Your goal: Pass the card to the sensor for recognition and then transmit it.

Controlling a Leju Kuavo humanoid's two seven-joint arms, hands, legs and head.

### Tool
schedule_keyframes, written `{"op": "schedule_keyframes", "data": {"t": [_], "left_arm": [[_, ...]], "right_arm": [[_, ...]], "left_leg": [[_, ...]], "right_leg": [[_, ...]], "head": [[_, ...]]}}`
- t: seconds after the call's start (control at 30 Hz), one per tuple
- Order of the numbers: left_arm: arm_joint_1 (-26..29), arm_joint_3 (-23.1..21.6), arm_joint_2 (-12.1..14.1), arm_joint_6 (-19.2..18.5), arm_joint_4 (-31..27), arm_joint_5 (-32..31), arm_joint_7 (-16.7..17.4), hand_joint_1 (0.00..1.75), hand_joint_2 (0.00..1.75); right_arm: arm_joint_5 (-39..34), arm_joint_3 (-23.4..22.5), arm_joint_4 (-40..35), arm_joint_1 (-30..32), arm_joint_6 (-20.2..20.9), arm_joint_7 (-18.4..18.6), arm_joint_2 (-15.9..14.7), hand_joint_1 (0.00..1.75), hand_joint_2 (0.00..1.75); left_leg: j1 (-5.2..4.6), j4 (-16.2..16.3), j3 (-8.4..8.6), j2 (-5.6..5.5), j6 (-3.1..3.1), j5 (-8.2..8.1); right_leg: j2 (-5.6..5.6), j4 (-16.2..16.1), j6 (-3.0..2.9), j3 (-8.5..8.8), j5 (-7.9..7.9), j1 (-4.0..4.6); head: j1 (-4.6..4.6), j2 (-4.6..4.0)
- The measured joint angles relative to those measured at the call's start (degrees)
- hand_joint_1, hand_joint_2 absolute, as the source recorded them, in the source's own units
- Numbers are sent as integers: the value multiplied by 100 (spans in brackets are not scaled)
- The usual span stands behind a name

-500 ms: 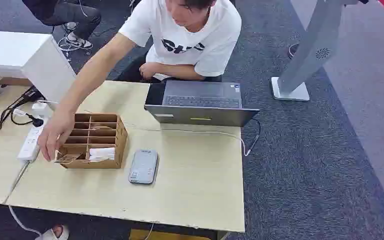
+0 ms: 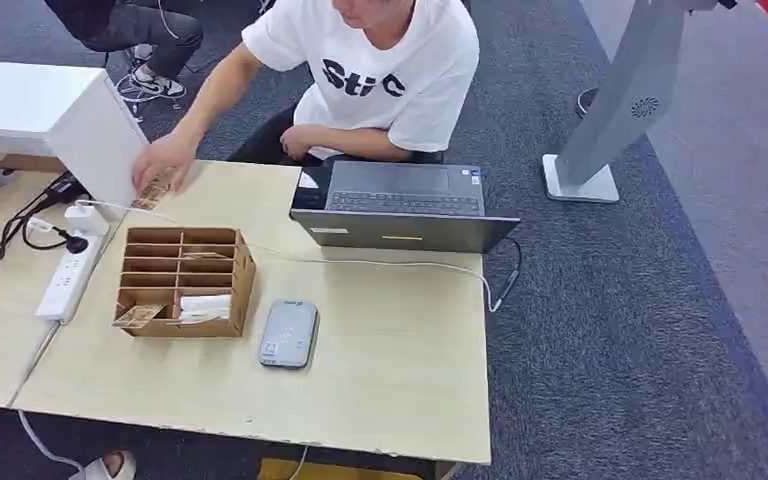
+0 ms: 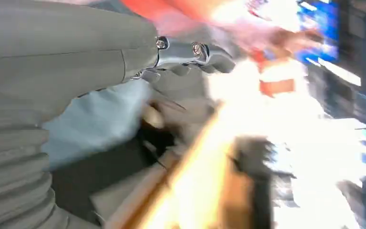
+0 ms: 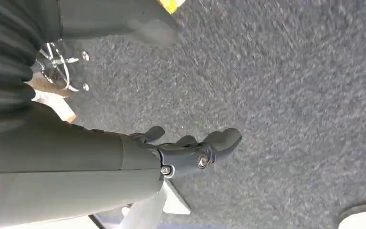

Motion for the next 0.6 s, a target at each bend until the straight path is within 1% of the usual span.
{"op": "schedule_keyframes", "data": {"t": [0.03,0.07,0.1,0.13,0.17,0.2,0.23,0.3,0.37,0.4,0.47,0.57,0.6], "left_arm": [[43,-48,-138,-197,-450,63,37,0,175],[95,-116,-245,-332,-824,107,-5,0,175],[148,-199,-341,-386,-1189,120,-79,0,175],[197,-320,-435,-404,-1587,131,-171,0,175],[252,-471,-474,-364,-1932,192,-206,0,175],[301,-602,-478,-294,-2150,234,-181,0,175],[370,-850,-438,-110,-2429,210,-184,0,175],[368,-1290,-289,288,-2708,-39,-193,0,175],[304,-1825,57,723,-2813,-401,-90,0,175],[264,-2034,172,834,-2835,-462,-59,0,175],[223,-2374,346,930,-2881,-503,-57,0,175],[227,-2667,541,1041,-2910,-492,-59,0,175],[230,-2741,569,1052,-2925,-483,-61,0,175]], "right_arm": [[13,-4,2,-7,4,41,13,0,175],[17,-9,4,-7,24,59,24,0,175],[37,-13,4,0,42,92,33,0,175],[66,-20,7,6,81,129,39,0,175],[76,-26,7,8,103,177,44,0,175],[94,-37,7,6,123,221,55,0,175],[146,-55,9,2,153,290,74,0,175],[238,-63,9,2,242,365,87,0,175],[328,-61,15,-23,312,402,103,0,175],[348,-61,15,-37,317,406,107,0,175],[369,-61,15,-47,317,406,118,0,175],[374,-63,22,-35,319,409,120,0,175],[376,-63,26,-37,319,409,120,0,175]], "left_leg": [[0,0,1,1,0,0],[0,1,2,3,-1,-1],[0,2,2,4,-1,-1],[-1,2,1,4,-1,-1],[-1,2,2,3,-1,-1],[0,2,3,3,-1,-1],[1,2,5,4,-2,-1],[2,2,5,-2,-4,1],[5,-1,4,-4,-12,7],[6,-2,4,-4,-18,11],[7,-3,6,1,-19,11],[7,-3,6,4,-19,11],[7,-3,5,3,-19,11]], "right_leg": [[3,0,0,-1,0,0],[4,0,0,-1,1,1],[5,0,0,-3,1,1],[5,0,0,-4,1,0],[5,0,0,-3,1,0],[5,0,0,-4,1,1],[6,0,0,-8,1,2],[-4,0,-2,-14,0,4],[-8,2,-4,-9,-1,6],[-7,3,-8,-1,2,7],[3,6,-11,-1,4,9],[9,6,-17,-4,8,9],[8,6,-17,-3,8,8]], "head": [[0,0],[2,0],[0,0],[-2,0],[4,0],[0,0],[0,0],[2,0],[-2,0],[-4,0],[-7,0],[-7,0],[-7,0]]}}
